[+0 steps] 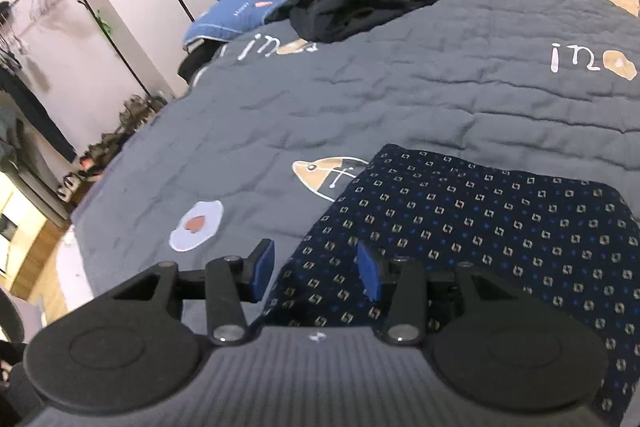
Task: Fold clothes
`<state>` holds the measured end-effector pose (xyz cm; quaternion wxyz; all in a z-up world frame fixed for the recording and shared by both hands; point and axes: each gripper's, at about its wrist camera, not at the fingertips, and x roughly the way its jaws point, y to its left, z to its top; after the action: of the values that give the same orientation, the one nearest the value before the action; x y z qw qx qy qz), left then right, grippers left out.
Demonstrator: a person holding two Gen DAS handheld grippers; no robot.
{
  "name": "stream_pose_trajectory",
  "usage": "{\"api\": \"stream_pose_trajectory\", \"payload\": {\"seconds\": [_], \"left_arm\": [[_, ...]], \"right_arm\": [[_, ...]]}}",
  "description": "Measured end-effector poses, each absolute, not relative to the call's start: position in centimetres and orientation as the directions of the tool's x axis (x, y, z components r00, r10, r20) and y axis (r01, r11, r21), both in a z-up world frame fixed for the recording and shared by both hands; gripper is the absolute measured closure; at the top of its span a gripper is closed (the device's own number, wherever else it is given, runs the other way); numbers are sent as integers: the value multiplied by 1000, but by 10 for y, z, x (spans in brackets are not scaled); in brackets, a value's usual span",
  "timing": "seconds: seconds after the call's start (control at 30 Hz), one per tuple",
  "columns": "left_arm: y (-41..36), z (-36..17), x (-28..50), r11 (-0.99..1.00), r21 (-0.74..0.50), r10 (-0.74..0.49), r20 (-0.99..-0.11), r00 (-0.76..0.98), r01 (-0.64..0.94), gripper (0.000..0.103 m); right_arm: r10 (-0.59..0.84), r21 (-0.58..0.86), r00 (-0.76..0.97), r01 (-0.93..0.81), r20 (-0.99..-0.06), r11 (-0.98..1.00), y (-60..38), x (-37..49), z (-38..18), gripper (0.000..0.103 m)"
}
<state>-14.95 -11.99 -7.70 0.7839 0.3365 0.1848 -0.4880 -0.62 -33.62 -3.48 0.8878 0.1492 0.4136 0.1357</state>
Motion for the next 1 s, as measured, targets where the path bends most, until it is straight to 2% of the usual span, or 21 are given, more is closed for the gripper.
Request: {"api": "stream_pose_trajectory", "payload": {"seconds": [0.03, 0.27, 0.33, 0.4, 0.43, 0.53, 0.63, 0.73, 0.8, 0.9, 1.0], "left_arm": [[-122, -78, -149, 288, 350, -640, -622, 451, 891, 52], [-125, -84, -147, 270, 362, -631, -634, 448, 892, 61], [-125, -84, -145, 270, 345, -631, -642, 436, 899, 67], [-124, -82, -142, 271, 322, -635, -649, 420, 907, 72], [-123, -81, -142, 269, 312, -638, -651, 412, 911, 76], [-120, -75, -144, 244, 291, -653, -656, 378, 925, 83], [-117, -69, -147, 217, 280, -663, -660, 352, 935, 84], [-116, -71, -148, 209, 289, -654, -669, 353, 934, 84], [-114, -70, -142, 227, 272, -652, -670, 354, 935, 82], [-104, -54, -123, 248, 149, -673, -685, 281, 957, 73], [-88, -36, -105, 284, 22, -724, -651, 230, 959, 69]], "right_arm": [[359, 371, 617, -115, -701, 921, -335, -3, -35, 58], [353, 369, 575, -95, -738, 925, -335, 14, -46, 58], [351, 358, 584, -108, -732, 927, -332, 11, -52, 60], [335, 341, 599, -107, -727, 934, -329, 11, -57, 79], [325, 338, 606, -97, -726, 936, -329, 11, -60, 100], [307, 393, 647, -13, -698, 920, -340, 14, -64, 103], [228, 388, 725, 60, -650, 920, -350, 12, -56, 103], [270, 451, 725, 63, -634, 890, -359, 14, -53, 103], [339, 482, 707, 3, -621, 876, -357, 15, -52, 103], [402, 491, 670, -63, -624, 869, -347, 12, -46, 99], [408, 469, 665, -97, -625, 878, -339, 4, -39, 98]]}}
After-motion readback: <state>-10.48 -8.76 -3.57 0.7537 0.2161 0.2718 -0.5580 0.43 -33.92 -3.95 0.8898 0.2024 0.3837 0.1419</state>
